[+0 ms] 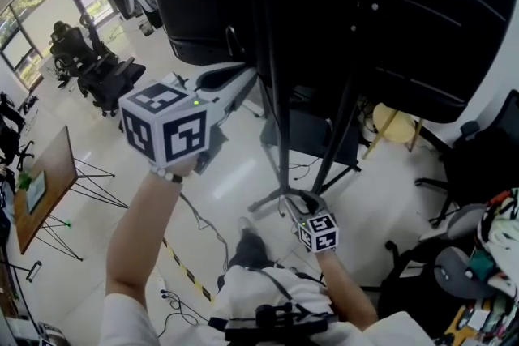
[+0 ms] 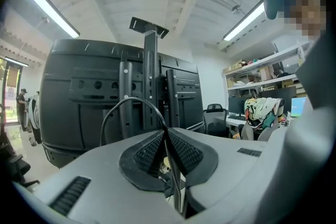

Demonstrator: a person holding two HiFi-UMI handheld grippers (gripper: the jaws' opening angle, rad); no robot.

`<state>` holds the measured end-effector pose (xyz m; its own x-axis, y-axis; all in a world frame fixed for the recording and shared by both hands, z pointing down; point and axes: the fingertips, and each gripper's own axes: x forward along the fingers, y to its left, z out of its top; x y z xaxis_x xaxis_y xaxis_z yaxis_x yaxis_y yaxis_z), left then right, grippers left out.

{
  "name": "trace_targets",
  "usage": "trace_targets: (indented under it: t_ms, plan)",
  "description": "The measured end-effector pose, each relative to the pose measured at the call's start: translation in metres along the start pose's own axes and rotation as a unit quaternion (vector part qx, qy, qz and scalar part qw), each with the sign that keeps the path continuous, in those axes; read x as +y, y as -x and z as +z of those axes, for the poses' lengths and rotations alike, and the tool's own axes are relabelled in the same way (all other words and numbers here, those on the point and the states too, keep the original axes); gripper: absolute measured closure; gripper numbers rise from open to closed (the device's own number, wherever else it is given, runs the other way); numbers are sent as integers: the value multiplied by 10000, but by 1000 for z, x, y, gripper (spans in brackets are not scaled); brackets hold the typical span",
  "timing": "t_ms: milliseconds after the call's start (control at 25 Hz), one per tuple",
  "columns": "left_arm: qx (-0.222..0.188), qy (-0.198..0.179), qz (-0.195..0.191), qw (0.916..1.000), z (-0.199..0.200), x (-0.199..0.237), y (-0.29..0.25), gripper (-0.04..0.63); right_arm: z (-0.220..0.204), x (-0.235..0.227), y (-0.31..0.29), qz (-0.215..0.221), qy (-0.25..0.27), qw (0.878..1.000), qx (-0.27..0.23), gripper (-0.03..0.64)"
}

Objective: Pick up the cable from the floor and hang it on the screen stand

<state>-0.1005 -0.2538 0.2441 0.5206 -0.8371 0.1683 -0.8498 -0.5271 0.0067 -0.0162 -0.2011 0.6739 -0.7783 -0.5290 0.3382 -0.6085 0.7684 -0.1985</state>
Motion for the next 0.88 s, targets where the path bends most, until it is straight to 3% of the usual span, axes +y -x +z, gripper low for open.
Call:
trace_targets:
  t_ms: [160,400,880]
  plan:
    - [-190,-3,-39,9998,29,4,10,577,-13,-8,-11,-141,124,9996,201,397]
    - [-403,-347,-106,9985,71,-3,19,578,-25,-21,-27,-297,164,9987,377,397]
    - [-640,-458,-406,9961,106,-8,11,578,-4,-34,-67,-324,227,9989,256,397]
